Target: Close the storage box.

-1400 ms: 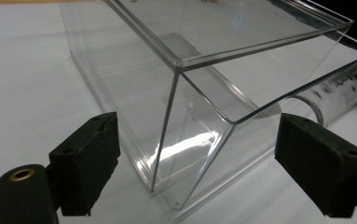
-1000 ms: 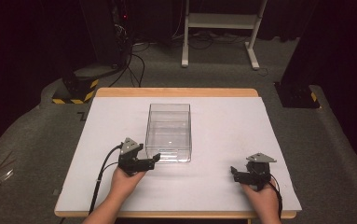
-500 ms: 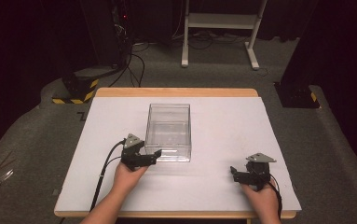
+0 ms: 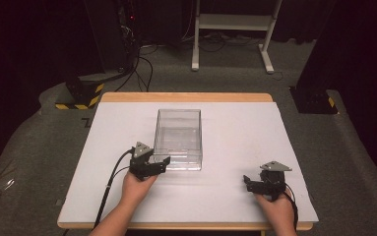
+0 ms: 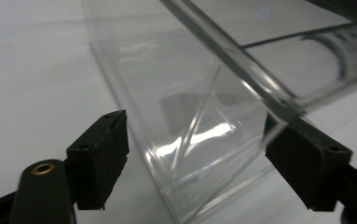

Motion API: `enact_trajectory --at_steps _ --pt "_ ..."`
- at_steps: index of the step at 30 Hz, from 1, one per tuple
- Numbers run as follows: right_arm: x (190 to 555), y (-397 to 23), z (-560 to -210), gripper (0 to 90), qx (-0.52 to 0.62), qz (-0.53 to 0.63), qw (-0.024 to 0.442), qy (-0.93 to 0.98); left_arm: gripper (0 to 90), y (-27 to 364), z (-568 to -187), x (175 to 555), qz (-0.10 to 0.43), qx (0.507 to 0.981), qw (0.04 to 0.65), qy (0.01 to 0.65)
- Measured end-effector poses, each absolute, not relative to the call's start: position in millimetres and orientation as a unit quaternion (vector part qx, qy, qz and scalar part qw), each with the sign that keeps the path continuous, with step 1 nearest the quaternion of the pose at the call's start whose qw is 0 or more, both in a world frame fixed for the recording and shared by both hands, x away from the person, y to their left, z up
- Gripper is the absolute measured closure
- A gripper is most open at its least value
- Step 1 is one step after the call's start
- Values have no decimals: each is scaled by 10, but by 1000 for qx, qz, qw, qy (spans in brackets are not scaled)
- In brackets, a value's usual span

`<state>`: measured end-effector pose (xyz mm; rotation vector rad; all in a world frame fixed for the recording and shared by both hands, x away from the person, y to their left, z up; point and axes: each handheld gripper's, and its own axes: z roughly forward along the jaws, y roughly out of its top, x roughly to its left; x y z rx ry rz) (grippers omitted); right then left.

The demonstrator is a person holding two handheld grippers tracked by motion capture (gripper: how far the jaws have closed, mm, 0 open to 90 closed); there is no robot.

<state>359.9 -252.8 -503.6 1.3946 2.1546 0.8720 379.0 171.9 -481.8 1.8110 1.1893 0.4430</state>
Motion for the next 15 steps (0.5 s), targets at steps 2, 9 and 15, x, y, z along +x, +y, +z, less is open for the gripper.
enact_trajectory --at_steps 2,9,15 --pt "3599 -2528 -5036 118 503 314 214 777 194 1734 -4802 3745 179 738 448 472" --pt "3598 -2528 -5036 118 503 314 214 776 184 1973 -4792 3485 165 740 458 464" --pt "3598 -2528 -5036 118 503 314 214 776 176 2188 -4817 3319 176 752 440 459"
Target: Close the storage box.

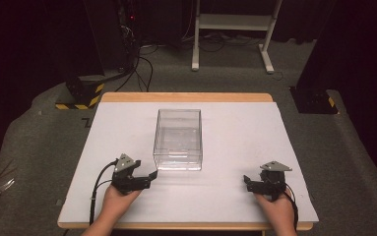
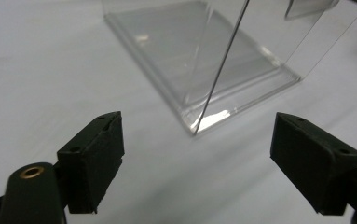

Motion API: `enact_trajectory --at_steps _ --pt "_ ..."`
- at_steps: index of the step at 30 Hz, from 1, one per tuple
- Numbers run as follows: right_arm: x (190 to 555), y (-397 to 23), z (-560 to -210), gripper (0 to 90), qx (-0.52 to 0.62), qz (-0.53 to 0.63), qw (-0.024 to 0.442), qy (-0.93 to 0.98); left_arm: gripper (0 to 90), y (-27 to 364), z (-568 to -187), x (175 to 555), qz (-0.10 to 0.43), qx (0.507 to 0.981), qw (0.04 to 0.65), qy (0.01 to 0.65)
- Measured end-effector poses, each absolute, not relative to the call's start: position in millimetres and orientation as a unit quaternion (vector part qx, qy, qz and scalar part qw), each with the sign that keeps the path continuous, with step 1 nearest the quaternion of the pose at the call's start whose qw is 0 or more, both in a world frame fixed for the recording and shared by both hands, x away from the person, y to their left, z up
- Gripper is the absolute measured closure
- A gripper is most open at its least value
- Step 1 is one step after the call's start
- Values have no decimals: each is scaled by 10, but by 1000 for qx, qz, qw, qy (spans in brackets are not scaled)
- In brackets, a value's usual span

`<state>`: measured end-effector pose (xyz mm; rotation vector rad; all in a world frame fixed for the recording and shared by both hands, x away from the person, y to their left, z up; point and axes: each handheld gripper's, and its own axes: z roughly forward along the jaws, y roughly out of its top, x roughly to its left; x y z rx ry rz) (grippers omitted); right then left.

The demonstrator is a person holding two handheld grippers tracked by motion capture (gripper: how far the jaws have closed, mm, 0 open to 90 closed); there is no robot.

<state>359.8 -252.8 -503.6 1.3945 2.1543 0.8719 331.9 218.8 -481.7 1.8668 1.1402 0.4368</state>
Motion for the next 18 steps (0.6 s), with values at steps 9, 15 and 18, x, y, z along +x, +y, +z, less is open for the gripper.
enact_trajectory --at_steps 9,15,18 --pt "3597 -2527 -5037 118 503 315 214 776 152 2780 -5033 3132 206 773 351 487" --pt "3597 -2530 -5038 121 503 317 215 775 104 2773 -5087 3156 212 783 332 481" --pt "3592 -2524 -5038 124 501 315 218 776 109 2776 -5092 3145 212 781 335 483"
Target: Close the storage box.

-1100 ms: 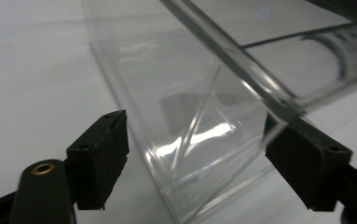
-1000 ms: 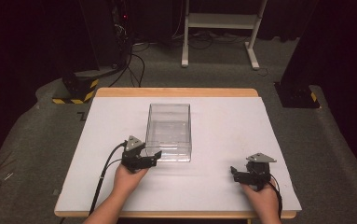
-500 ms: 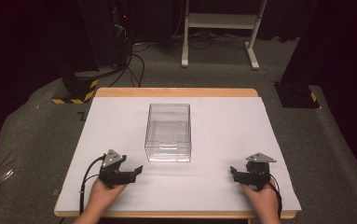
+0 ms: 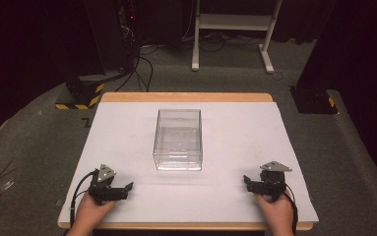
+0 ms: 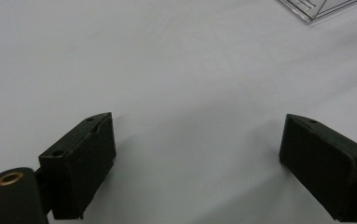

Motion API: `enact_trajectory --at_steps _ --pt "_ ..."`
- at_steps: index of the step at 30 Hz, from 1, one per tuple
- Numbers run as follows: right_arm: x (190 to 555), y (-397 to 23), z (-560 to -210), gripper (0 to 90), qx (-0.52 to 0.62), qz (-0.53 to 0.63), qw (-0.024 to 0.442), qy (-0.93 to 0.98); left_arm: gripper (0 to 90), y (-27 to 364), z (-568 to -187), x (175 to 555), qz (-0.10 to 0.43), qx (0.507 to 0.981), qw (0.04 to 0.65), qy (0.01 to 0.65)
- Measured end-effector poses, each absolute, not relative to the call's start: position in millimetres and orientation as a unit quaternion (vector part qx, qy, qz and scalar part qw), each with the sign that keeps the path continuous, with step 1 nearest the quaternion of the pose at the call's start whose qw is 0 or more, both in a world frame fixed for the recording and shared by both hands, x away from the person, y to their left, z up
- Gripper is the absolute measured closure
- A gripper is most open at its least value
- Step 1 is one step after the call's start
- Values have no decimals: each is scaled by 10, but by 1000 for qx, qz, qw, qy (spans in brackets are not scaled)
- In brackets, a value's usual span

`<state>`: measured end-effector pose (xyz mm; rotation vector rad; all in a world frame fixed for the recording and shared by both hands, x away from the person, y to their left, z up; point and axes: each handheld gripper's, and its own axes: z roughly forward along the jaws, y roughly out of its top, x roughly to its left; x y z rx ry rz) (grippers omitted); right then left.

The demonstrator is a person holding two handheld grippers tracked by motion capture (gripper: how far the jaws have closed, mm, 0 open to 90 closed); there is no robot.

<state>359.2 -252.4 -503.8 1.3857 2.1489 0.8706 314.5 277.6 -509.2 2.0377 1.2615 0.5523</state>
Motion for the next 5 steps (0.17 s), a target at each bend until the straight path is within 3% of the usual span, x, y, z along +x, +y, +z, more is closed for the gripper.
enact_trajectory --at_steps 5 --pt "3596 -2527 -5038 121 501 315 216 776 111 2774 -5091 3141 214 781 333 484"
